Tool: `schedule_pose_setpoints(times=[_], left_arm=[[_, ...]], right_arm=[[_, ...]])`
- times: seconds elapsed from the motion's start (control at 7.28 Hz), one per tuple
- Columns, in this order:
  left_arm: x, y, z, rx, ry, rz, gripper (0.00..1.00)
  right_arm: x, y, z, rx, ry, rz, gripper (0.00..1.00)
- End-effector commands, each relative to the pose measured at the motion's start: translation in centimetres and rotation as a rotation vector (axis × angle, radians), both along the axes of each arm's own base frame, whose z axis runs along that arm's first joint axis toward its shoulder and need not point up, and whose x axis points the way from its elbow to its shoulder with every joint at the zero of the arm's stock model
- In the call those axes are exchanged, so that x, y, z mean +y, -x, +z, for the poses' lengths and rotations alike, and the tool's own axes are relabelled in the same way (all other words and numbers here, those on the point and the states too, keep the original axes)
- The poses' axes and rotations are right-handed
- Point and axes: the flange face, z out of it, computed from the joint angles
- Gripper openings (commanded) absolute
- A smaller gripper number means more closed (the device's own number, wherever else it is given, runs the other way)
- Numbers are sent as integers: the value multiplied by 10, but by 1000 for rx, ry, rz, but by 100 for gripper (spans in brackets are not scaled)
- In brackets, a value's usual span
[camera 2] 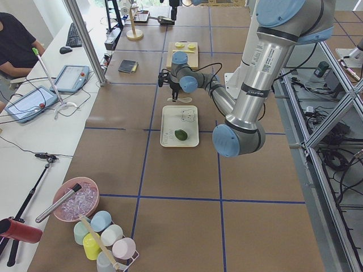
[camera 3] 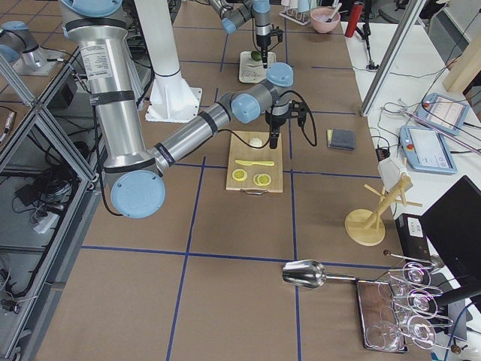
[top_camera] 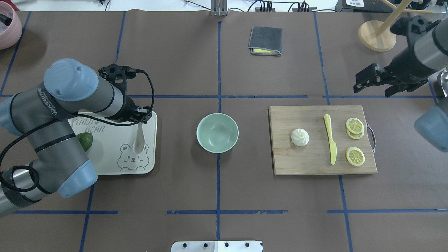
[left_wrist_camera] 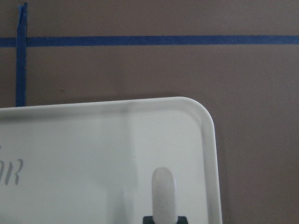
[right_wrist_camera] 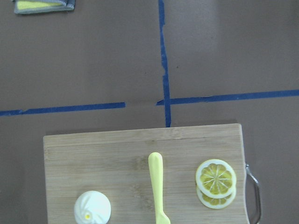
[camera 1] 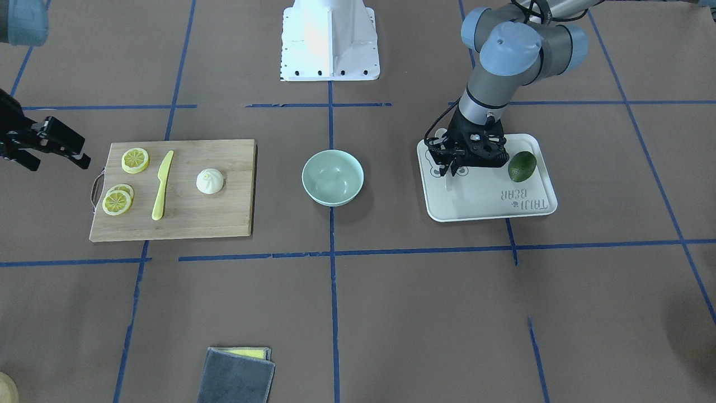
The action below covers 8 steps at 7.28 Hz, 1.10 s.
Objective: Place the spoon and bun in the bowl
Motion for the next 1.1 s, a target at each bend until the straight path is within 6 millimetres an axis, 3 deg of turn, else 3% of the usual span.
schedule_pose_setpoints(times=[0.0,0.14,0.41,0.55,0.82,0.96], left_arm=[[-9,-3,-51,131,86,-116,0],[-10,-5,-65,192,128,-156,0],[-19,-19,-67,281,181,-206,0],[-18,-21,-67,284,184,-205,0],[-18,-24,-66,281,187,-205,0],[-13,-30,-71,287,191,-197,0]], right_arm=[[38,82,-11,-8,-31,48,100],[56,114,-6,29,-56,32,100],[78,161,-3,65,-66,19,100],[82,173,-2,72,-68,6,100],[60,213,-9,82,-66,-2,100],[59,215,-6,87,-62,-3,100]])
